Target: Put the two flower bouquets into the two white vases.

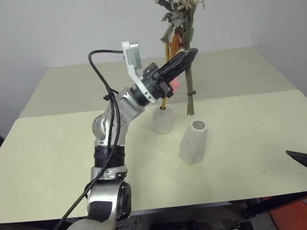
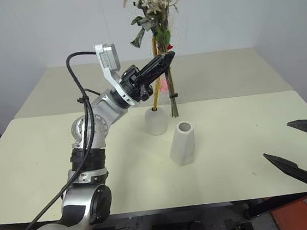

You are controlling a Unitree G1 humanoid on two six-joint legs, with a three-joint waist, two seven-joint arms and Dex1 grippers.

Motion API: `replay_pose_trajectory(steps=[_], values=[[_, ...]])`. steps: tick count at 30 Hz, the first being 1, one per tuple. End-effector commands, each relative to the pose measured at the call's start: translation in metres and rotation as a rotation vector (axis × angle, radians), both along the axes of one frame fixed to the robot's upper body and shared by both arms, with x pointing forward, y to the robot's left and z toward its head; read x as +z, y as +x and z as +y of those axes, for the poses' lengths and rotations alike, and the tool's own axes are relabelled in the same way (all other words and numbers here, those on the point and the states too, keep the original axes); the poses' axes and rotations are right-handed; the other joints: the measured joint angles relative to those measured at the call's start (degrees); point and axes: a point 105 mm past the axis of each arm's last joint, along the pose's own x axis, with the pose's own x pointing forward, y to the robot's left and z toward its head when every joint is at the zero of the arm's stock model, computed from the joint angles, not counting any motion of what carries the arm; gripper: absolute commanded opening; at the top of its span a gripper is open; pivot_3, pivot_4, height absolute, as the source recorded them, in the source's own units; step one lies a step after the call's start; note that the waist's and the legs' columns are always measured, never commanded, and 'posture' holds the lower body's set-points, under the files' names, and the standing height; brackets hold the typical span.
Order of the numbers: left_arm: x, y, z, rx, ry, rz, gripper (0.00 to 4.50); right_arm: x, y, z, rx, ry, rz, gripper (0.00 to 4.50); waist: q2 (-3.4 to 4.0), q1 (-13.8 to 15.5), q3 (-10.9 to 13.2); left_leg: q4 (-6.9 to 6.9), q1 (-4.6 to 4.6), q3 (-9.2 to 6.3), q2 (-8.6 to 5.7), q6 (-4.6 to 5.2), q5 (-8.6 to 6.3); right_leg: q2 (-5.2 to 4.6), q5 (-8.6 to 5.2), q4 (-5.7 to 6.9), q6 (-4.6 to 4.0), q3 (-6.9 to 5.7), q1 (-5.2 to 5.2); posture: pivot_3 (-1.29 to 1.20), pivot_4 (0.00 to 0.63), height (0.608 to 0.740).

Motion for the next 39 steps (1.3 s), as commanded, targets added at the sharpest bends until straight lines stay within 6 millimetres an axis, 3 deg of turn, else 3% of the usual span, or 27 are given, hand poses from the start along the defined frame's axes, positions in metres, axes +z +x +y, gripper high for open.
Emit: replay_pose_trajectory(steps=[1,10,23,39], values=[[0.005,-0.009,-0.006,-0.043,0.003,-0.059,0.12,0.009,-0.004,-0.001,-0.042,-0.018,-0.057,4.5,0.0,0.1,0.0,0.0,-0.01,0.0,-0.01,0.0,0.0,-0.01,0.0,-0.01,0.0,0.01,0.0,0.0,0.15,0.74],[-0.003,-0.012,-0.02,-0.07,0.011,-0.042,0.12,0.009,0.0,-0.003,-0.06,-0.033,-0.072,4.5,-0.01,0.2,0.0,0.0,-0.04,-0.01,-0.01,0.02,-0.01,-0.01,-0.01,-0.03,0.02,0.01,-0.01,0.0,0.15,0.74],[-0.022,0.003,-0.031,-0.022,0.051,-0.044,0.12,0.012,0.005,-0.002,-0.059,-0.031,-0.092,4.5,-0.02,0.3,0.0,0.0,-0.08,-0.01,-0.01,0.05,-0.03,-0.01,-0.02,-0.05,0.03,0.01,-0.04,0.0,0.15,0.74],[-0.036,-0.007,-0.028,-0.043,0.113,-0.103,0.12,0.014,0.011,-0.001,-0.046,-0.038,-0.105,4.5,-0.01,0.3,0.0,0.0,-0.07,-0.01,-0.01,0.05,-0.03,-0.01,-0.04,-0.05,0.07,0.01,-0.02,0.0,0.15,0.74]])
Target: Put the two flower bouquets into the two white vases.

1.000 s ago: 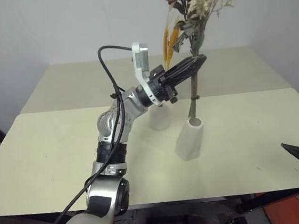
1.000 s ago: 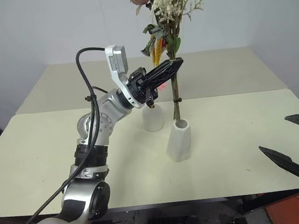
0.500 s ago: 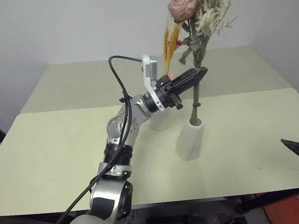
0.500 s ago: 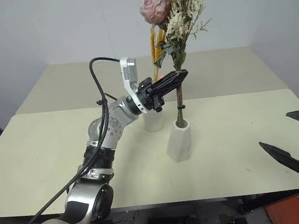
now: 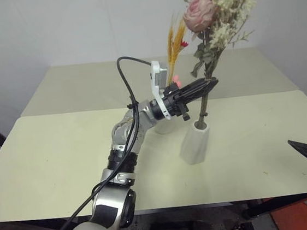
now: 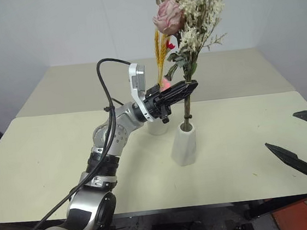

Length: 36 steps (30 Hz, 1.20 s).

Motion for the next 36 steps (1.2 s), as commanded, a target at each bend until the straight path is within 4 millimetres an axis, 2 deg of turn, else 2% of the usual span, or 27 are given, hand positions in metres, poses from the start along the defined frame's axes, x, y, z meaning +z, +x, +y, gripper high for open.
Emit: replay_pose_trajectory(steps=[1,22,24,26,31,33,36], values=[[0.007,-0.006,0.001,-0.007,-0.012,-0.06,0.12,0.005,0.002,-0.001,0.001,-0.016,-0.036,4.5,0.0,0.0,0.0,0.0,0.0,0.0,0.0,0.0,0.0,0.0,0.0,0.0,0.0,0.0,0.0,0.0,0.15,0.74],[-0.015,-0.011,-0.005,-0.036,0.042,-0.088,0.12,0.004,0.003,-0.007,-0.025,-0.026,-0.027,4.5,0.0,0.0,0.0,0.0,-0.01,-0.01,0.0,0.01,0.0,0.0,0.0,0.0,0.0,0.0,-0.01,0.0,0.15,0.74],[-0.017,-0.017,-0.006,-0.056,0.062,-0.134,0.85,0.004,0.004,-0.007,-0.025,-0.025,-0.029,4.5,0.0,0.0,0.0,0.0,-0.01,-0.01,0.01,0.01,0.0,0.0,0.0,-0.01,0.0,0.0,-0.01,0.0,0.15,0.74],[-0.019,-0.02,-0.006,-0.053,0.08,-0.169,1.34,0.005,0.005,-0.007,-0.024,-0.023,-0.032,4.5,0.0,0.0,0.0,0.0,-0.01,-0.01,0.0,0.01,0.0,0.0,0.0,-0.01,0.0,0.0,-0.01,0.0,0.15,0.74],[-0.027,-0.015,0.007,-0.01,0.182,-0.195,2.97,0.005,0.005,-0.007,-0.024,-0.024,-0.033,4.5,0.01,-0.1,0.0,0.0,-0.01,-0.02,0.01,0.01,0.0,0.0,0.01,0.0,-0.01,0.0,-0.02,0.0,0.15,0.74],[-0.036,-0.01,0.023,0.048,0.27,-0.253,3.69,0.004,0.005,-0.008,-0.026,-0.029,-0.032,4.5,0.04,-0.3,0.0,-0.04,0.03,0.0,0.02,0.01,0.0,0.0,0.0,0.01,-0.01,0.02,-0.03,0.0,0.15,0.74],[-0.04,0.003,0.072,0.175,0.367,-0.261,4.48,0.004,0.004,-0.009,-0.032,-0.033,-0.031,4.5,0.07,-0.6,0.0,-0.23,0.24,0.05,0.06,0.0,0.0,0.01,0.0,0.03,-0.02,0.13,0.0,0.0,0.15,0.74]])
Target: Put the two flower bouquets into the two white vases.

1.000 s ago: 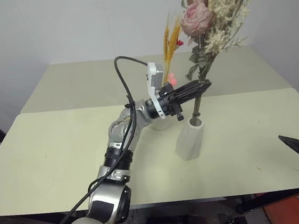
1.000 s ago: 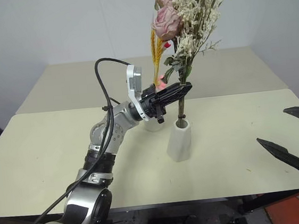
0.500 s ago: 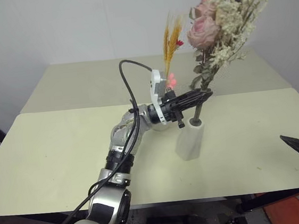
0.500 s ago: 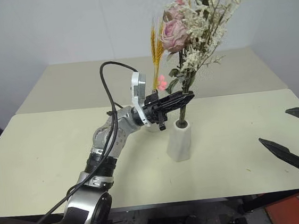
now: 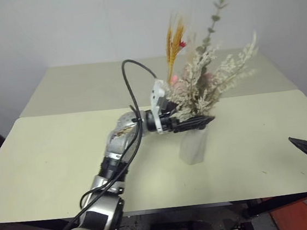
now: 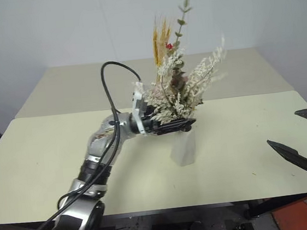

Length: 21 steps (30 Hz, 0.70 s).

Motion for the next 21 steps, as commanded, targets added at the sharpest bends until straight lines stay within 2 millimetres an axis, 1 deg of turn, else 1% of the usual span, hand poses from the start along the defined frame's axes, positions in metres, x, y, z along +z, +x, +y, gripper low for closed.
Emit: replay_pose_trajectory(steps=[1,3,5,6,7,9,10,11,12,14,15,16,18,19,21], values=[[0.011,0.01,0.051,0.14,0.037,-0.066,4.48,0.008,-0.002,-0.001,-0.003,-0.035,-0.041,4.5,0.01,-0.2,0.0,-0.09,0.08,0.0,0.02,0.0,0.0,0.0,-0.02,0.01,0.02,0.05,-0.01,0.0,0.15,0.74],[0.017,0.014,0.086,0.229,0.039,-0.086,4.48,0.007,0.0,-0.002,-0.006,-0.037,-0.036,4.5,0.02,-0.2,0.0,-0.15,0.13,-0.11,0.06,0.0,0.0,0.02,-0.03,0.01,0.04,0.07,-0.02,0.0,0.15,0.74],[0.025,0.013,0.126,0.32,0.088,-0.126,4.48,0.006,0.006,-0.004,0.004,-0.039,-0.03,4.5,0.01,-0.3,0.0,-0.14,0.16,-0.24,0.06,-0.01,0.0,0.02,-0.03,0.0,0.04,0.07,-0.03,0.0,0.15,0.74],[0.028,0.012,0.137,0.348,0.111,-0.139,4.48,0.006,0.009,-0.005,0.007,-0.04,-0.028,4.5,0.01,-0.3,0.0,-0.14,0.16,-0.25,0.06,-0.01,0.0,0.02,-0.02,-0.02,0.04,0.07,-0.04,0.0,0.15,0.74],[0.029,0.011,0.145,0.368,0.135,-0.155,4.48,0.006,0.01,-0.005,0.009,-0.039,-0.028,4.5,0.01,-0.3,0.0,-0.15,0.16,-0.25,0.05,-0.01,0.01,0.01,-0.01,-0.02,0.02,0.07,-0.06,0.0,0.15,0.74],[0.032,0.007,0.171,0.431,0.227,-0.211,4.48,0.007,0.017,-0.006,0.026,-0.037,-0.031,4.5,0.01,0.0,0.0,-0.15,0.17,-0.29,0.06,-0.01,0.01,-0.01,0.0,-0.01,0.0,0.06,-0.04,0.0,0.15,0.74],[0.033,0.005,0.178,0.446,0.257,-0.227,4.48,0.007,0.019,-0.007,0.031,-0.037,-0.032,4.5,0.02,0.0,0.0,-0.17,0.17,-0.29,0.05,-0.02,0.01,-0.02,0.0,-0.02,0.0,0.06,-0.04,0.0,0.15,0.74],[0.034,-0.002,0.19,0.458,0.31,-0.249,4.48,0.008,0.021,-0.009,0.032,-0.032,-0.032,4.5,0.02,0.1,0.0,-0.18,0.17,-0.29,0.06,-0.02,0.01,-0.02,0.0,-0.02,0.0,0.06,-0.05,0.0,0.15,0.74],[0.035,-0.006,0.196,0.461,0.343,-0.26,4.48,0.009,0.023,-0.011,0.032,-0.028,-0.031,4.5,0.02,0.1,0.0,-0.2,0.17,-0.28,0.06,-0.02,0.01,-0.02,-0.01,-0.01,-0.01,0.05,-0.06,0.0,0.15,0.74],[0.038,-0.018,0.221,0.505,0.475,-0.295,4.48,0.013,0.025,-0.019,0.039,-0.014,-0.024,4.5,0.02,0.0,0.0,-0.24,0.16,-0.28,0.08,-0.02,0.01,-0.02,0.0,-0.02,-0.03,0.04,-0.09,0.0,0.15,0.74],[0.039,-0.022,0.228,0.518,0.511,-0.303,4.48,0.014,0.025,-0.022,0.043,-0.011,-0.02,4.5,0.04,-0.1,0.0,-0.26,0.15,-0.27,0.08,-0.02,0.01,-0.02,0.0,-0.03,-0.03,0.04,-0.12,0.0,0.15,0.74],[0.042,-0.026,0.234,0.534,0.528,-0.307,4.48,0.015,0.026,-0.025,0.05,-0.017,-0.015,4.5,0.03,-0.1,0.0,-0.29,0.15,-0.26,0.08,-0.02,0.01,-0.02,0.01,-0.04,-0.04,0.05,-0.12,0.0,0.15,0.74],[0.057,-0.032,0.251,0.605,0.53,-0.334,4.48,0.016,0.026,-0.032,0.061,-0.038,0.006,4.5,0.07,0.0,0.1,-0.29,0.14,-0.26,0.13,-0.02,0.01,-0.02,-0.02,-0.04,-0.02,0.02,-0.1,0.0,0.15,0.74],[0.062,-0.034,0.257,0.631,0.531,-0.347,4.48,0.016,0.026,-0.035,0.064,-0.046,0.013,4.5,0.08,0.0,0.1,-0.29,0.15,-0.23,0.17,-0.02,0.01,-0.02,-0.05,-0.05,0.03,0.02,-0.09,0.0,0.15,0.74],[0.072,-0.037,0.276,0.722,0.573,-0.382,4.48,0.019,0.026,-0.043,0.069,-0.057,0.029,4.5,0.07,0.0,0.1,-0.28,0.17,-0.14,0.24,-0.02,0.01,-0.01,-0.23,-0.04,0.33,-0.01,-0.08,0.0,0.15,0.74]])
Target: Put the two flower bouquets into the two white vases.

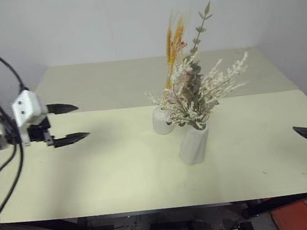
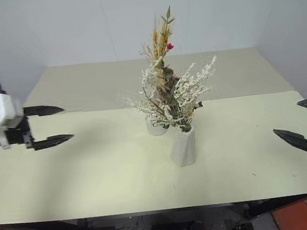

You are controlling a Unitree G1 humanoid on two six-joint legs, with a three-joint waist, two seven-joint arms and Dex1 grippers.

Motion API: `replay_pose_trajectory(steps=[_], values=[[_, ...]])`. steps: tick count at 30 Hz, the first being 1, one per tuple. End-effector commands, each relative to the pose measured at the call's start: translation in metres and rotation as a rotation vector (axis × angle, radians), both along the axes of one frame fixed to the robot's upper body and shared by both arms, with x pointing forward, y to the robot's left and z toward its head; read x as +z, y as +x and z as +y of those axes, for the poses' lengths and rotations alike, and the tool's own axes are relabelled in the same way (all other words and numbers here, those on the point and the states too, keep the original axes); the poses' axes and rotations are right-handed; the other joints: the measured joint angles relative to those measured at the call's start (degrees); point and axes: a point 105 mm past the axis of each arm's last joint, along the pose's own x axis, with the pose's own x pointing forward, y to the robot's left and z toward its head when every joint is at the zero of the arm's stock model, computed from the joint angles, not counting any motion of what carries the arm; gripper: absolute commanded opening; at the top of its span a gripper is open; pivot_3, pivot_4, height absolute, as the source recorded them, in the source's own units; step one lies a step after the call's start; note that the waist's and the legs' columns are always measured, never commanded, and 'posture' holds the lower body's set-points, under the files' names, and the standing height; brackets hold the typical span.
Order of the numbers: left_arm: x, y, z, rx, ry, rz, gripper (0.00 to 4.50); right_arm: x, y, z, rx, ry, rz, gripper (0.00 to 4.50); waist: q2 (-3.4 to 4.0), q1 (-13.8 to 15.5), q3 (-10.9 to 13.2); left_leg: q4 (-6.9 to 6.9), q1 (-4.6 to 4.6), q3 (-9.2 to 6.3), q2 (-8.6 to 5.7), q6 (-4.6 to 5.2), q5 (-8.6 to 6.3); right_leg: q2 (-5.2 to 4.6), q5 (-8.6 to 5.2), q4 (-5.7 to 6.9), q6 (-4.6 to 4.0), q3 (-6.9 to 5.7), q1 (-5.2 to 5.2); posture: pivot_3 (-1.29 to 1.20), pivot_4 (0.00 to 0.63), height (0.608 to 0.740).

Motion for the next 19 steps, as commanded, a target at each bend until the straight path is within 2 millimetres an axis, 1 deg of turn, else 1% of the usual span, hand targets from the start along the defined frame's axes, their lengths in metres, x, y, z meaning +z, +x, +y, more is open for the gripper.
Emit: replay_pose_trajectory(steps=[1,3,4,6,9,12,15,19], values=[[0.034,-0.009,0.027,0.12,0.073,-0.151,4.48,0.015,-0.003,-0.013,0.013,-0.047,-0.023,4.5,0.0,-0.1,0.0,-0.01,0.03,0.09,0.05,0.0,0.0,0.01,-0.01,-0.01,0.01,-0.01,0.02,0.0,0.15,0.74],[0.046,-0.013,0.04,0.178,0.087,-0.196,4.48,0.02,-0.004,-0.017,0.027,-0.049,-0.019,4.5,0.01,-0.3,0.0,-0.02,0.06,0.36,0.09,0.0,0.0,0.02,-0.02,0.0,-0.01,-0.01,0.0,0.0,0.15,0.74],[0.053,-0.017,0.042,0.182,0.071,-0.217,4.48,0.022,-0.005,-0.019,0.031,-0.051,-0.02,4.5,0.01,-0.4,0.0,-0.04,0.07,0.41,0.13,0.0,0.0,0.04,-0.03,0.0,-0.01,-0.01,0.0,0.0,0.15,0.74],[0.06,-0.024,0.041,0.17,0.044,-0.242,4.48,0.023,-0.004,-0.022,0.038,-0.069,-0.018,4.5,0.02,-0.6,0.0,-0.05,0.07,0.46,0.18,0.0,-0.01,0.05,-0.03,0.0,-0.03,-0.01,-0.02,0.0,0.15,0.74],[0.063,-0.032,0.031,0.132,0.006,-0.261,4.48,0.022,-0.001,-0.025,0.029,-0.081,-0.015,4.5,0.03,-0.8,0.0,-0.05,0.07,0.48,0.21,-0.01,-0.01,0.05,-0.03,0.0,-0.03,0.0,-0.01,0.0,0.15,0.74],[0.06,-0.032,0.016,0.092,-0.028,-0.264,4.48,0.02,0.002,-0.022,0.031,-0.064,0.001,4.5,0.03,-0.8,0.0,-0.04,0.07,0.51,0.25,-0.01,-0.01,0.05,-0.03,0.02,-0.03,0.01,0.0,0.0,0.15,0.74],[0.055,-0.028,0.01,0.089,-0.027,-0.262,4.48,0.012,0.003,-0.022,0.011,-0.063,0.056,4.5,0.03,-1.0,0.0,-0.05,0.07,0.53,0.28,-0.02,-0.01,0.08,-0.02,0.02,-0.04,0.02,-0.01,0.0,0.15,0.74],[0.046,-0.021,0.01,0.097,-0.016,-0.233,4.48,0.008,0.006,-0.016,0.018,-0.061,0.076,4.5,0.03,-1.0,0.0,-0.05,0.07,0.56,0.28,-0.04,-0.02,0.1,-0.01,0.02,-0.05,0.03,-0.01,0.0,0.15,0.74]])
